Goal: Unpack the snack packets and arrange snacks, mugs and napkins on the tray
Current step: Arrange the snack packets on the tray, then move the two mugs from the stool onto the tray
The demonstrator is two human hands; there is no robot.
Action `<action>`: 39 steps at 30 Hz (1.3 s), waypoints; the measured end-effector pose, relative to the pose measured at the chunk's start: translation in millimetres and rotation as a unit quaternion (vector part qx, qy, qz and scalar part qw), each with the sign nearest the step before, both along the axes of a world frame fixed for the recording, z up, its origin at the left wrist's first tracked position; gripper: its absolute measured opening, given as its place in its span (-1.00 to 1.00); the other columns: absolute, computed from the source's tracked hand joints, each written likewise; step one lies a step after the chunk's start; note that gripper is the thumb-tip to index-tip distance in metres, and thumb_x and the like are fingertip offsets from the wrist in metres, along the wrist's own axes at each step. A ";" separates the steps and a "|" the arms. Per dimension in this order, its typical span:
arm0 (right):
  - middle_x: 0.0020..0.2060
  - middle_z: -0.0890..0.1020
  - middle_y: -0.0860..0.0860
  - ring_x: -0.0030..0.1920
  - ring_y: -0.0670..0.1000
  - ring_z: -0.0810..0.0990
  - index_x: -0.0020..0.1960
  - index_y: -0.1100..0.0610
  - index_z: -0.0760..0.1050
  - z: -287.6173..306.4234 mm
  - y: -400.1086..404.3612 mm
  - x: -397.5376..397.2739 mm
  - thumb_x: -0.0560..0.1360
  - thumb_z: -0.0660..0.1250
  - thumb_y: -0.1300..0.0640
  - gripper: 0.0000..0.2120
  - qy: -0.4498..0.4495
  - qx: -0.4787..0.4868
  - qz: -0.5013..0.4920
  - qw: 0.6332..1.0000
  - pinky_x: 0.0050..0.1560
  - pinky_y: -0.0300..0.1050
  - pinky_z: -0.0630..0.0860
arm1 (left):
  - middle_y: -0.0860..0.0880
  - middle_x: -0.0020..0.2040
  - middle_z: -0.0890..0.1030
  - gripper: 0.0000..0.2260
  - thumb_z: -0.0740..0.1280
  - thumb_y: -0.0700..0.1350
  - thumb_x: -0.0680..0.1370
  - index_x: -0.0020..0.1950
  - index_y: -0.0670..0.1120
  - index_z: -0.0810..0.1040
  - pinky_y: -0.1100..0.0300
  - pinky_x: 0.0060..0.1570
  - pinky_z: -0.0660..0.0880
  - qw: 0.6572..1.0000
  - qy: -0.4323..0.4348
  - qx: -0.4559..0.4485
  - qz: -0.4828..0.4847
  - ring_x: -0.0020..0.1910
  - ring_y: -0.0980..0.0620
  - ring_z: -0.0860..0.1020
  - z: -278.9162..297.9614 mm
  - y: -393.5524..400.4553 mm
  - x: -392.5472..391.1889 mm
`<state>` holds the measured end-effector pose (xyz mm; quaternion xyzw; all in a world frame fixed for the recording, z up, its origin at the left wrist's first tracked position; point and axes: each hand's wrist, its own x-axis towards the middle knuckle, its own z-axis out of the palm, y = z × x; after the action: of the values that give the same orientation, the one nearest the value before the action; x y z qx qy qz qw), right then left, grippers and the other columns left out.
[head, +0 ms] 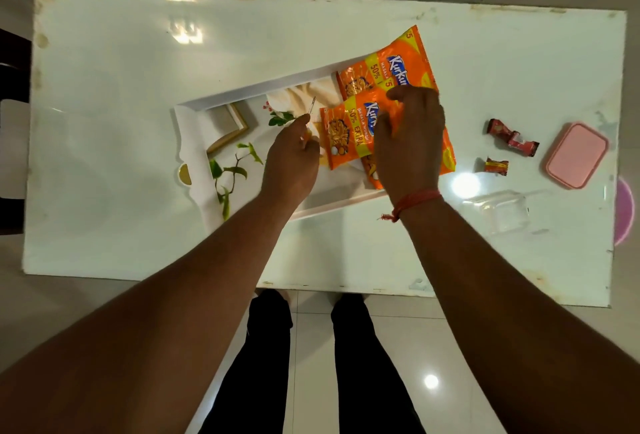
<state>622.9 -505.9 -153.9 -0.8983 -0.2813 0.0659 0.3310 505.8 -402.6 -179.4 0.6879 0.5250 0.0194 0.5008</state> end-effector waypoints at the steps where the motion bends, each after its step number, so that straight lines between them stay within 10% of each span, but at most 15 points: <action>1: 0.15 0.54 0.16 0.17 0.16 0.50 0.19 0.18 0.50 2.0 4.1 -12.8 0.52 0.31 0.17 -0.74 -0.014 -0.011 0.025 1.000 0.23 -0.03 0.40 | -0.03 0.38 0.50 -0.64 0.20 -0.09 0.64 0.45 -0.01 0.40 0.25 0.22 0.37 0.997 0.008 0.057 -0.041 0.32 0.02 0.48 1.6 2.8 -11.1; 6: 0.46 0.34 0.18 0.46 0.26 0.27 0.48 0.11 0.27 -5.7 38.0 -72.6 0.54 0.26 -0.07 -0.43 0.001 -0.167 0.173 0.971 0.44 0.21 0.27 | -0.16 0.43 0.44 -0.54 0.15 0.08 0.62 0.47 -0.09 0.37 -0.13 0.43 0.28 0.934 0.077 0.288 -0.195 0.45 -0.18 0.35 -1.9 38.9 -83.7; 12: 0.59 0.03 0.13 0.56 0.29 0.01 0.59 -0.01 -0.01 -9.0 84.6 -126.6 0.51 0.22 -0.28 -0.21 0.006 -0.255 0.244 0.936 0.44 0.37 0.13 | -0.13 0.61 0.07 -0.37 -0.08 0.32 0.58 0.59 0.06 0.11 -0.36 0.44 0.05 0.871 0.251 0.325 -0.271 0.57 -0.26 0.04 10.2 85.7 -172.0; 39: 0.60 -0.13 0.02 0.59 0.15 -0.14 0.59 -0.07 -0.21 25.8 208.8 -252.6 0.51 -0.16 -0.44 -0.22 -0.039 -0.255 0.332 0.907 0.52 0.28 -0.01 | -0.06 0.62 -0.18 -0.32 -0.23 0.40 0.56 0.60 0.10 -0.17 -0.29 0.49 -0.18 0.881 0.287 0.322 -0.191 0.58 -0.19 -0.21 63.1 200.6 -311.9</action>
<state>370.3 -297.2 -128.1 -0.8089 -0.5491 0.2065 0.0383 193.9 -202.0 -116.3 0.8737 0.4690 -0.1071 0.0725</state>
